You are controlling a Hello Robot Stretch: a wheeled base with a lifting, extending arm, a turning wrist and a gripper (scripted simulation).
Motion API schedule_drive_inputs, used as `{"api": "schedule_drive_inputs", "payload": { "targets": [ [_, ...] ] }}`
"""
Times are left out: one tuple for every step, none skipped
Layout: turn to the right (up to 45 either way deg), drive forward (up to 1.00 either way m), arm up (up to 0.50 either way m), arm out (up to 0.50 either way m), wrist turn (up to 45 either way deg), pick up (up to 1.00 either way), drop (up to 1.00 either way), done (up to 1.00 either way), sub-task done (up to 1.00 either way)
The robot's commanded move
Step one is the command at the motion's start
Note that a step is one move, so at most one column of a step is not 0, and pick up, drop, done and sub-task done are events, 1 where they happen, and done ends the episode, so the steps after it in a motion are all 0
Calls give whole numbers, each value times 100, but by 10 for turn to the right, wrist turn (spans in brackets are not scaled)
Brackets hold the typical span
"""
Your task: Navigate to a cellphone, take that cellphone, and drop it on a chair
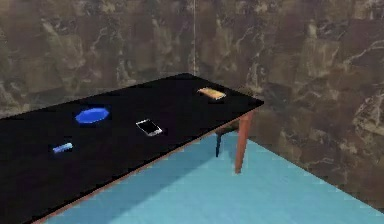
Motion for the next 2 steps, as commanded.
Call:
{"api": "schedule_drive_inputs", "payload": {
  "targets": [
    [-450, 0, 0, 0, 0, 0, 0, 0, 0],
    [-450, 0, 0, 0, 0, 0, 0, 0, 0]
  ]
}}
